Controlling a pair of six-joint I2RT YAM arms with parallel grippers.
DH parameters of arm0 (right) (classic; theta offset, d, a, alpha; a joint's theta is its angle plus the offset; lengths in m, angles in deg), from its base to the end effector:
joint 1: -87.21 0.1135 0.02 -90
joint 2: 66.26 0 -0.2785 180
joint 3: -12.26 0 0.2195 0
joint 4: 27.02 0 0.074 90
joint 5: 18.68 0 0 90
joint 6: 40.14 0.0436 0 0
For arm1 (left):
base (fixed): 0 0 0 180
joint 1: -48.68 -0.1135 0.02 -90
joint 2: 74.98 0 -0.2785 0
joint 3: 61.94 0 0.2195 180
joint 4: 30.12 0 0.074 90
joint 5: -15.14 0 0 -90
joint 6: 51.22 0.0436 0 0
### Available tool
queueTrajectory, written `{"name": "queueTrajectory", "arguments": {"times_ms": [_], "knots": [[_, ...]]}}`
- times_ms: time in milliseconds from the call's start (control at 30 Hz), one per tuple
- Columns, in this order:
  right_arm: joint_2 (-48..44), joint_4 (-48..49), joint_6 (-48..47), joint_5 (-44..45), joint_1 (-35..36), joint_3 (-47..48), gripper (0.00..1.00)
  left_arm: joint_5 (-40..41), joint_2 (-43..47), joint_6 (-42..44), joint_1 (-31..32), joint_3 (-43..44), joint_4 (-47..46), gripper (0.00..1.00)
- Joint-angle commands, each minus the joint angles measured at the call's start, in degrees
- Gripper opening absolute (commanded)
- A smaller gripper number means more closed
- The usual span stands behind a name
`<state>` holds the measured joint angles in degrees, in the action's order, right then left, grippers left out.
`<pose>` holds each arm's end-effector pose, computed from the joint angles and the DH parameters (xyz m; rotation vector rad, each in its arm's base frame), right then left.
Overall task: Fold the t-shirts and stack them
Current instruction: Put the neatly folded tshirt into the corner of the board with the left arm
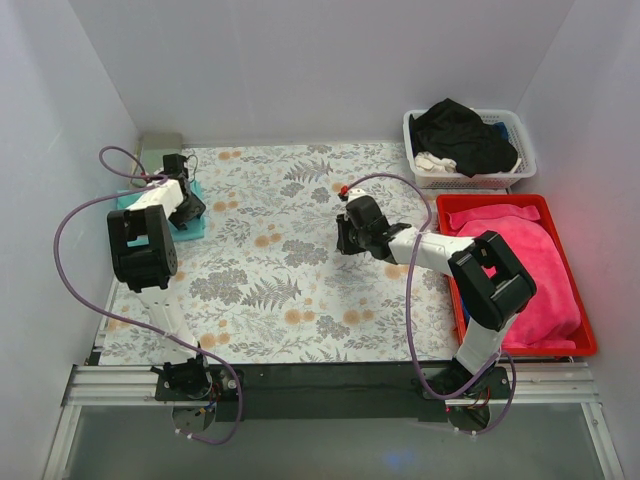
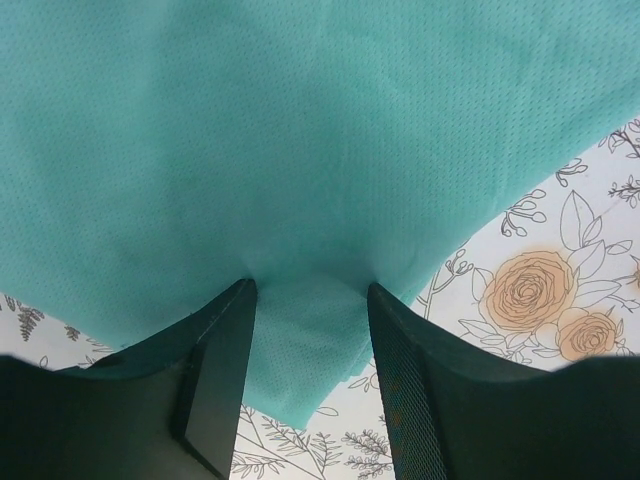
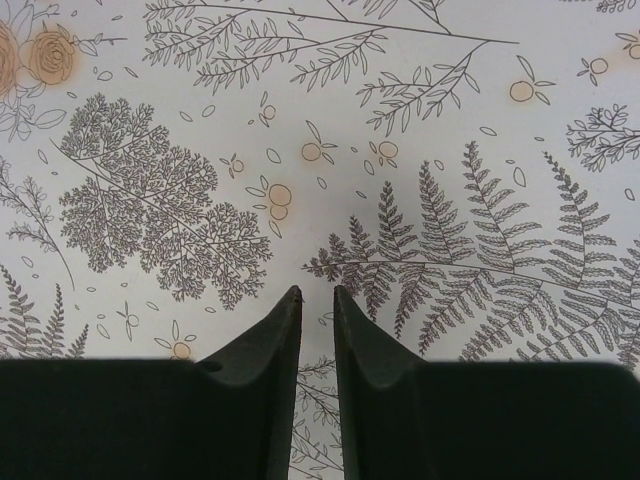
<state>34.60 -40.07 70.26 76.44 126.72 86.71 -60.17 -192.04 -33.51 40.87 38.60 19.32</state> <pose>0.2800 0.2259 0.2148 -0.3334 2.2726 0.4523 0.3992 0.0659 0.1930 -1.7628 1.9839 -0.0121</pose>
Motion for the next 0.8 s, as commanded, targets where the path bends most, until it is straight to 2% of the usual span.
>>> {"name": "queueTrajectory", "arguments": {"times_ms": [0,300,567,667,767], "knots": [[-2.6,1.3,-0.2,0.4,0.3,-0.5,0.24,2.9,0.7,-2.9,1.1,-1.5,3.1,0.47],[-5.1,2.3,0.6,0.6,0.3,-2.8,0.24,5.4,3.1,-7.4,2.6,-6.4,7.7,0.47],[-6.8,3.1,1.0,0.0,0.3,-4.8,0.24,10.9,6.7,-15.6,3.1,-11.6,10.7,0.47],[-7.2,3.1,1.0,-0.1,0.4,-5.1,0.24,10.4,8.4,-14.3,3.3,-12.6,8.5,0.47],[-7.0,3.2,0.9,-0.5,0.4,-4.8,0.24,9.8,9.0,-13.4,3.4,-9.6,9.0,0.47]]}}
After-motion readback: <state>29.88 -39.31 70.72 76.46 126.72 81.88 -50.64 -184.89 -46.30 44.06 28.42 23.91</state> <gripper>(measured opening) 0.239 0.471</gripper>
